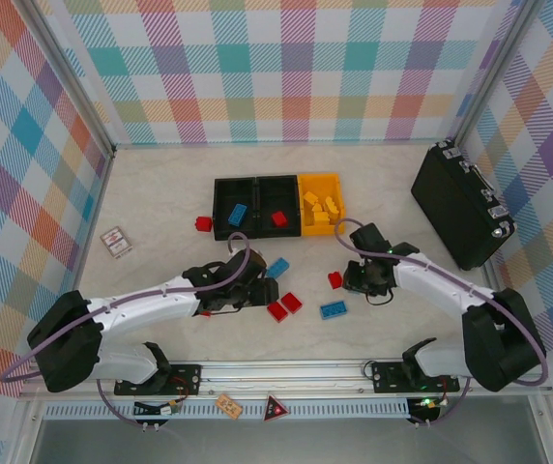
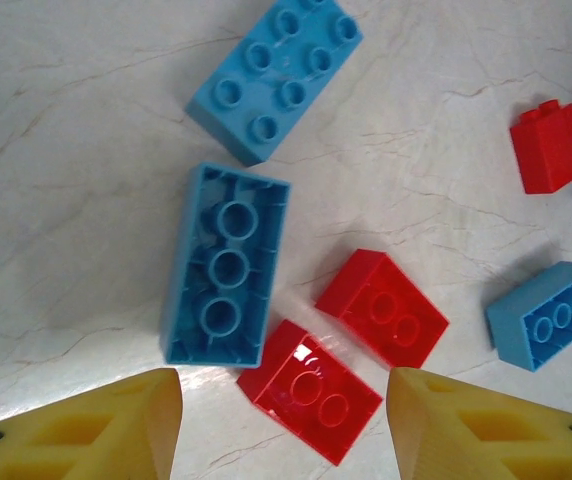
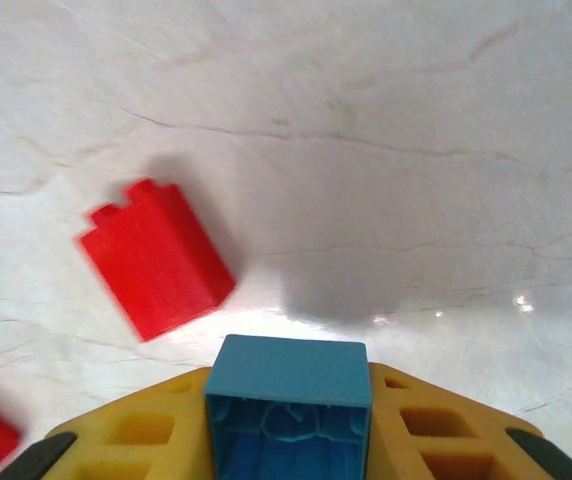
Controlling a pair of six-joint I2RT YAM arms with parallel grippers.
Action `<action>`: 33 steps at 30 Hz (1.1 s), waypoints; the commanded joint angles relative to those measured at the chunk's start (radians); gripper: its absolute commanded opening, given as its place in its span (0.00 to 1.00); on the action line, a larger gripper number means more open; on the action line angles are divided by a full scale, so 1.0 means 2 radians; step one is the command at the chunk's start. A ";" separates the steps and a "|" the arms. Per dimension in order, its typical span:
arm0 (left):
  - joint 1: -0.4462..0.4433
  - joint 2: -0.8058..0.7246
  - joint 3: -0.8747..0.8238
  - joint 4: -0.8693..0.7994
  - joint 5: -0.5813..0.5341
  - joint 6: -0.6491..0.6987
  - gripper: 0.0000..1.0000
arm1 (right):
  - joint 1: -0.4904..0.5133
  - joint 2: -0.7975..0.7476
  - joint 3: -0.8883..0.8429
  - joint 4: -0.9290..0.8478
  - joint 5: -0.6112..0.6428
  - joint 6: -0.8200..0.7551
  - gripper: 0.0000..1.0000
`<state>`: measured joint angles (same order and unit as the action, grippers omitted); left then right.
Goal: Sort the legos into containers by color
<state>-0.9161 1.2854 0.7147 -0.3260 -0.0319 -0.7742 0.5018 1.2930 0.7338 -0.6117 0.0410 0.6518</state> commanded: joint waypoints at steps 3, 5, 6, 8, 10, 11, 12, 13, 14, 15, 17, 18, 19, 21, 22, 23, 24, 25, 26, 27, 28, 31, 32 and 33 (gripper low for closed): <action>-0.002 -0.048 -0.041 0.011 -0.035 -0.044 0.56 | 0.026 -0.007 0.067 -0.025 -0.008 -0.007 0.29; 0.003 -0.070 -0.057 0.012 -0.040 -0.056 0.56 | 0.039 0.011 0.093 -0.024 -0.008 -0.009 0.30; 0.006 -0.084 -0.065 0.010 -0.040 -0.060 0.56 | 0.047 0.022 0.108 -0.022 -0.008 -0.011 0.30; 0.014 -0.107 -0.079 0.006 -0.035 -0.067 0.56 | 0.063 0.049 0.139 -0.018 -0.005 -0.015 0.30; 0.024 -0.132 -0.087 -0.008 -0.035 -0.071 0.55 | 0.078 0.078 0.170 -0.013 -0.005 -0.019 0.30; 0.029 -0.146 -0.090 -0.018 -0.038 -0.073 0.55 | 0.087 0.095 0.187 -0.011 -0.006 -0.020 0.30; 0.035 -0.160 -0.092 -0.030 -0.041 -0.074 0.55 | 0.095 0.112 0.206 -0.009 -0.006 -0.021 0.30; 0.041 -0.175 -0.095 -0.039 -0.042 -0.074 0.55 | 0.103 0.127 0.222 -0.007 -0.007 -0.023 0.30; 0.049 -0.191 -0.097 -0.049 -0.043 -0.076 0.55 | 0.112 0.144 0.240 -0.006 -0.007 -0.025 0.30; 0.058 -0.207 -0.100 -0.057 -0.041 -0.077 0.55 | 0.119 0.162 0.259 -0.007 -0.008 -0.026 0.30; 0.073 -0.237 -0.103 -0.073 -0.038 -0.076 0.55 | 0.131 0.194 0.295 -0.008 -0.010 -0.030 0.30; 0.080 -0.248 -0.102 -0.084 -0.037 -0.076 0.55 | 0.137 0.210 0.314 -0.008 -0.010 -0.032 0.30; 0.085 -0.258 -0.101 -0.095 -0.037 -0.074 0.55 | 0.141 0.227 0.331 -0.008 -0.012 -0.034 0.30; 0.097 -0.271 -0.098 -0.117 -0.037 -0.073 0.55 | 0.146 0.254 0.366 -0.011 -0.015 -0.036 0.30; 0.101 -0.277 -0.096 -0.129 -0.039 -0.074 0.55 | 0.147 0.267 0.382 -0.012 -0.017 -0.038 0.30; 0.104 -0.281 -0.095 -0.137 -0.042 -0.073 0.55 | 0.148 0.279 0.399 -0.015 -0.017 -0.041 0.30; 0.106 -0.287 -0.094 -0.144 -0.045 -0.074 0.55 | 0.149 0.294 0.419 -0.020 -0.018 -0.043 0.30; 0.109 -0.292 -0.094 -0.152 -0.049 -0.076 0.55 | 0.149 0.309 0.436 -0.025 -0.018 -0.045 0.30; 0.112 -0.296 -0.094 -0.156 -0.051 -0.076 0.55 | 0.149 0.320 0.453 -0.029 -0.019 -0.047 0.30; 0.116 -0.299 -0.096 -0.158 -0.050 -0.077 0.55 | 0.149 0.334 0.472 -0.034 -0.020 -0.050 0.30; 0.120 -0.301 -0.096 -0.158 -0.048 -0.077 0.55 | 0.149 0.348 0.491 -0.039 -0.021 -0.052 0.30; 0.127 -0.299 -0.100 -0.157 -0.040 -0.078 0.56 | 0.149 0.385 0.544 -0.055 -0.024 -0.058 0.30; 0.128 -0.298 -0.100 -0.157 -0.039 -0.078 0.56 | 0.149 0.396 0.560 -0.061 -0.022 -0.059 0.30; 0.129 -0.297 -0.101 -0.158 -0.038 -0.079 0.56 | 0.149 0.411 0.581 -0.070 -0.021 -0.062 0.30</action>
<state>-0.6704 0.6941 0.5240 -0.6067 -0.1101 -0.9249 0.7998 2.0666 1.8153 -0.6838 0.0074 0.5591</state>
